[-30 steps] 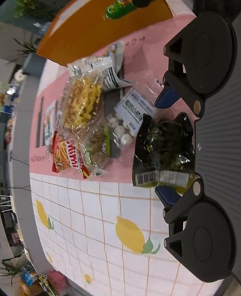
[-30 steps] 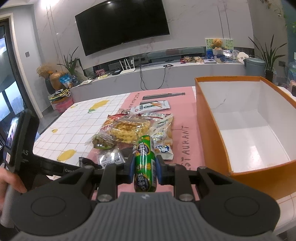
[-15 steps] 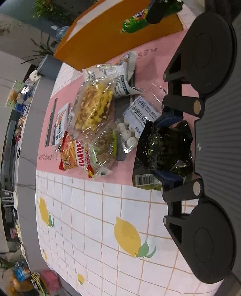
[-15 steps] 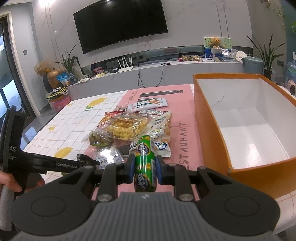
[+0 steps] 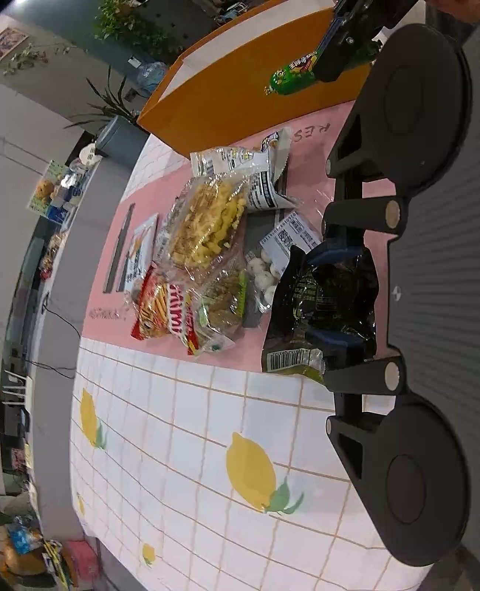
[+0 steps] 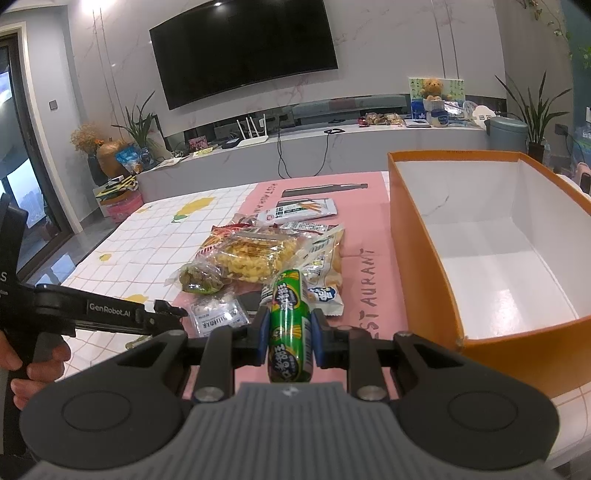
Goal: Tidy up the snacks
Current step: 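Carry the sausage into the orange box and open the right gripper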
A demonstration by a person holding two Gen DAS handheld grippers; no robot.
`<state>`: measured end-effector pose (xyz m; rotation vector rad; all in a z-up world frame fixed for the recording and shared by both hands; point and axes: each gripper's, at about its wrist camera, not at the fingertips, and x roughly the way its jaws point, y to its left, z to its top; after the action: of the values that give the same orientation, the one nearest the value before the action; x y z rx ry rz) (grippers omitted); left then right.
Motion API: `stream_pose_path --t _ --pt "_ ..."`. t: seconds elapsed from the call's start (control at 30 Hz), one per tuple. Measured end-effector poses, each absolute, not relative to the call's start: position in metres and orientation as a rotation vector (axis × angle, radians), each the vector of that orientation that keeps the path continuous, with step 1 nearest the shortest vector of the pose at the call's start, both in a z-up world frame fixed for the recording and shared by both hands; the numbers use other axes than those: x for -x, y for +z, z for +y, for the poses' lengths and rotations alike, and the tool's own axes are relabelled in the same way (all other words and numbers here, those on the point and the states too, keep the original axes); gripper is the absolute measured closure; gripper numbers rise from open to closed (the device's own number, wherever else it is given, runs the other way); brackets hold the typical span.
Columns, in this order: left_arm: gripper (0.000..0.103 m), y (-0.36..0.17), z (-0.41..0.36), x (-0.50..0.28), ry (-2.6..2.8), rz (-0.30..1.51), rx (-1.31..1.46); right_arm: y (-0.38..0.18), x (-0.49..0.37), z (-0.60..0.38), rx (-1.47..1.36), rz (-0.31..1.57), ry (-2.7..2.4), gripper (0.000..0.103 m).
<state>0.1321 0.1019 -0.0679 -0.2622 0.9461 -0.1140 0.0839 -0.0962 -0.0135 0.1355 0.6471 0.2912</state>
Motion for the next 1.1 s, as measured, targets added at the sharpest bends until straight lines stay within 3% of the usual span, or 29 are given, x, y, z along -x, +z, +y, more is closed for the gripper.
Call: stream_pose_path --t 0.33,0.7,1.1 --pt "0.061 -0.055 0.114 -0.132 -0.166 0.927 0.395 -0.007 -0.084 -0.101 -0.166 0.634 0.305 0.082" --pt "0.061 -0.012 0.075 -0.129 -0.343 0.833 0.365 0.046 -0.082 -0.17 -0.244 0.48 0.228 0.082" --pt "0.061 0.005 0.026 -0.145 -0.483 0.804 0.382 0.015 -0.139 -0.21 -0.262 0.698 0.111 0.082"
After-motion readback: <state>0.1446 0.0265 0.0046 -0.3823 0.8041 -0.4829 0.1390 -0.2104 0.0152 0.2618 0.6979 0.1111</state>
